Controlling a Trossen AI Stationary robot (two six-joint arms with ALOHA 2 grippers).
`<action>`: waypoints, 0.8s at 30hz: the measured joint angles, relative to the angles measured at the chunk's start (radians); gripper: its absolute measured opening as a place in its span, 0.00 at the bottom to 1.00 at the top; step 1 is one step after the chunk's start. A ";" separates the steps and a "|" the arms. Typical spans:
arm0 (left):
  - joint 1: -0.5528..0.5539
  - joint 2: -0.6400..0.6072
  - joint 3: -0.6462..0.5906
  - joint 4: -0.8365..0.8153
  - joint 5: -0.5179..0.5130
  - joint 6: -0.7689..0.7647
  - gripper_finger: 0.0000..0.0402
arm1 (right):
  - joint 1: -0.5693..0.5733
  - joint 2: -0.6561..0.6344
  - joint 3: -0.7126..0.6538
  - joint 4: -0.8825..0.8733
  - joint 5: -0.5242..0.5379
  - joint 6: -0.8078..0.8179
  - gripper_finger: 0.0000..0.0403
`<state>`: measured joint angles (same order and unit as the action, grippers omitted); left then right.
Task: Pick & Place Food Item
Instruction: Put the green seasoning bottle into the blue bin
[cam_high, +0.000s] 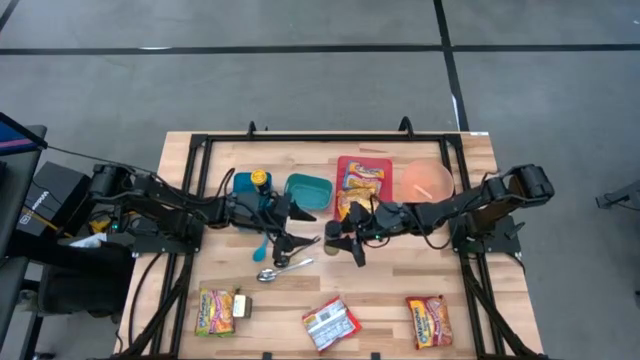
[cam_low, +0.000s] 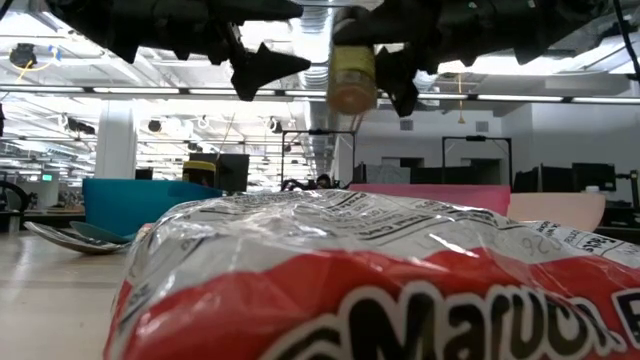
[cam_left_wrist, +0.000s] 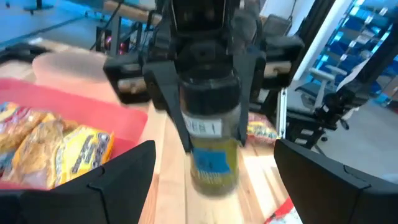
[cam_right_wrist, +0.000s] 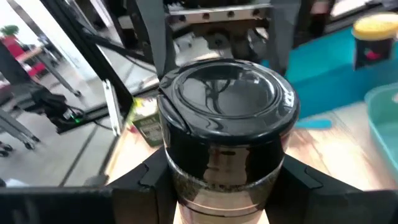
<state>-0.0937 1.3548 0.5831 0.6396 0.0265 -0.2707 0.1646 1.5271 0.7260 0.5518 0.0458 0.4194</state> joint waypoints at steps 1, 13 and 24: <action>0.000 0.000 0.000 0.006 0.000 0.000 0.80 | 0.000 0.013 0.001 0.017 -0.001 0.000 0.43; 0.000 0.071 -0.001 0.062 -0.016 0.000 0.80 | -0.009 0.125 0.053 0.105 -0.049 -0.026 0.43; 0.000 0.088 0.000 0.102 0.019 -0.007 0.80 | -0.011 0.165 0.084 0.103 -0.052 -0.027 0.43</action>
<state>-0.0940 1.4429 0.5831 0.7411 0.0452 -0.2775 0.1535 1.6921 0.8101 0.6550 -0.0067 0.3923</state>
